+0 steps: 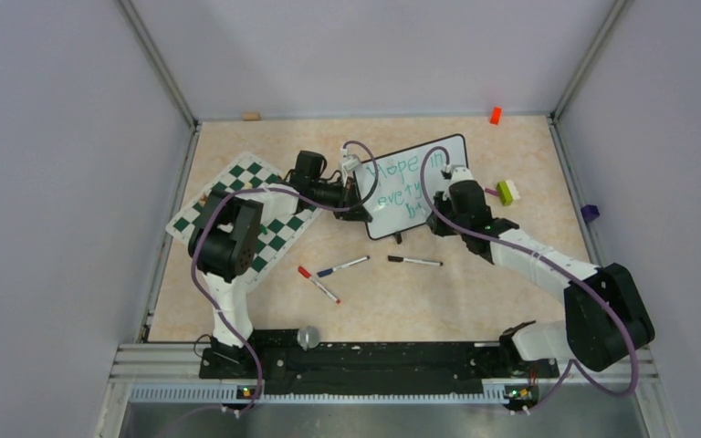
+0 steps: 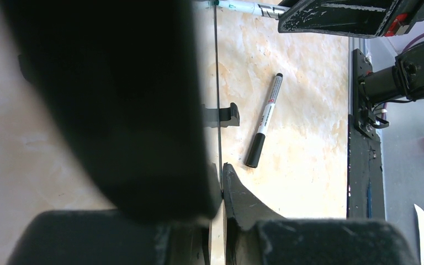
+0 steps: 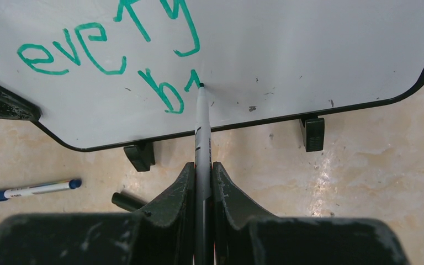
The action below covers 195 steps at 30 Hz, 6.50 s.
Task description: Write a sentence on the whiteboard
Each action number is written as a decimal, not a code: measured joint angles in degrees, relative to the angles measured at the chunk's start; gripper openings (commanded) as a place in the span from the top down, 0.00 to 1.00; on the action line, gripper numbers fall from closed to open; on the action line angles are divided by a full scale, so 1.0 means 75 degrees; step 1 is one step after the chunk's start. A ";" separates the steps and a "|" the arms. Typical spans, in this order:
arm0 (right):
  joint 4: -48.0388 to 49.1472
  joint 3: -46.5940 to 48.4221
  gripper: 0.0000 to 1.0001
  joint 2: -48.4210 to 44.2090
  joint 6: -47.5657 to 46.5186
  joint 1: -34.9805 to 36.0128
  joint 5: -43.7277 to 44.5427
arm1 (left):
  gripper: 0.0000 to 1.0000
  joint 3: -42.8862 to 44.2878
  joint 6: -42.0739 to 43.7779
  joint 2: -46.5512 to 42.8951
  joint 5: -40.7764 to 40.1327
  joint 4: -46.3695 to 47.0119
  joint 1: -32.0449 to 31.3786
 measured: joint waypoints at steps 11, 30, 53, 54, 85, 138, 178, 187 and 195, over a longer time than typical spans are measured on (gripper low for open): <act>-0.0052 0.0064 1.00 0.0015 0.0003 -0.0073 0.0012 | 1.00 0.0000 0.0000 0.0000 0.0000 0.0000 0.0000; -0.0166 0.0064 1.00 -0.0236 0.0000 -0.0178 0.0111 | 1.00 0.0009 0.0009 0.0000 0.0006 -0.0003 -0.0009; -0.0227 0.0067 1.00 -0.0326 -0.0058 -0.0248 -0.0006 | 1.00 0.0012 0.0029 0.0000 0.0009 -0.0006 -0.0012; -0.0227 0.0067 1.00 -0.0289 -0.0058 -0.0274 0.0012 | 1.00 0.0012 0.0026 0.0000 0.0009 -0.0006 -0.0012; -0.0423 0.0309 1.00 0.0017 -0.0058 -0.0498 0.0198 | 1.00 0.0012 0.0026 0.0000 0.0006 -0.0009 -0.0012; -0.0726 0.0289 1.00 0.0099 -0.0058 -0.0548 0.0119 | 1.00 0.0012 -0.0006 0.0000 -0.0017 -0.0009 -0.0015; -0.0548 0.0251 1.00 -0.0143 -0.0128 -0.1317 -0.0650 | 1.00 0.0017 0.0035 0.0000 0.0003 -0.0009 -0.0020; -0.0527 0.0303 1.00 0.0041 -0.0114 -0.1349 -0.0580 | 1.00 0.0023 0.0035 0.0000 0.0003 -0.0038 -0.0020; -0.0484 0.0323 1.00 0.0087 -0.0114 -0.1352 -0.0627 | 1.00 0.0026 0.0032 0.0000 0.0003 -0.0067 -0.0020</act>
